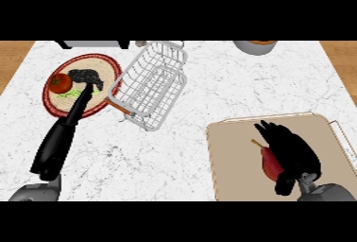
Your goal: Pick the pear from the tray and place it in the tiered basket
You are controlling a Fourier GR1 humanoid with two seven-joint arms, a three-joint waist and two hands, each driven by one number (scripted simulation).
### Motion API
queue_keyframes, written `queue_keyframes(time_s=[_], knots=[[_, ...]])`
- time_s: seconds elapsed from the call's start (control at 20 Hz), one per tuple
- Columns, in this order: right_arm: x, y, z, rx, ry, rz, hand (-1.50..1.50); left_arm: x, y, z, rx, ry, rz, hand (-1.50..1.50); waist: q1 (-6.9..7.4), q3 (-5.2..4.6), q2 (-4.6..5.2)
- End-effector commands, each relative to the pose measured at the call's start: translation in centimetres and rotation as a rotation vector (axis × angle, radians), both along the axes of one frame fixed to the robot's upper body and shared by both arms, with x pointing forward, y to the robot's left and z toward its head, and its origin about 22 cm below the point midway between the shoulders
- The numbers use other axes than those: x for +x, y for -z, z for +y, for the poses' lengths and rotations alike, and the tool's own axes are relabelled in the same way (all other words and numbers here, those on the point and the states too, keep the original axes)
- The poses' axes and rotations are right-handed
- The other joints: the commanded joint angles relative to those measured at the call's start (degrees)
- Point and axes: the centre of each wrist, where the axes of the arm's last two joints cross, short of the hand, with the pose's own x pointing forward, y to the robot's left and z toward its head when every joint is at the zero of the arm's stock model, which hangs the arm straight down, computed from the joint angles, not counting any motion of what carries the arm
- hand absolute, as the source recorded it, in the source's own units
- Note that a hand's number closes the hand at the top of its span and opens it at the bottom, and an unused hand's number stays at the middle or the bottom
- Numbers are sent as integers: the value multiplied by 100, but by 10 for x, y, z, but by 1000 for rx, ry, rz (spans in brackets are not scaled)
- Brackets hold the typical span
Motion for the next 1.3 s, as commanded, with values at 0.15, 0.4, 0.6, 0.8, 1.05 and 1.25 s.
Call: queue_keyframes(time_s=[0.15, 0.4, 0.6, 0.8, 1.05, 1.25], knots=[[12, 4, 2, 171, -66, 36, 150, 1, -3, 10, 13, 0, -5, 0, 2, 1, 4], [4, 15, 4, 108, -154, -75, 150, -5, -19, -7, -9, 1, -10, 0, 7, 2, -2], [-14, 5, 17, 136, -183, -171, 150, -13, -3, 1, 8, -8, 26, 0, -16, 0, -11], [-7, 4, -13, 65, 154, -223, 150, 6, -6, 8, 20, -7, 0, 0, -136, -4, -7], [-33, 10, -26, -19, 532, -293, 150, -5, -2, 9, -4, -27, 13, 0, -175, -6, -34], [-37, -33, -4, 24, 561, -413, 150, -1, 8, 3, 3, -9, -5, 0, -75, -6, -8]])
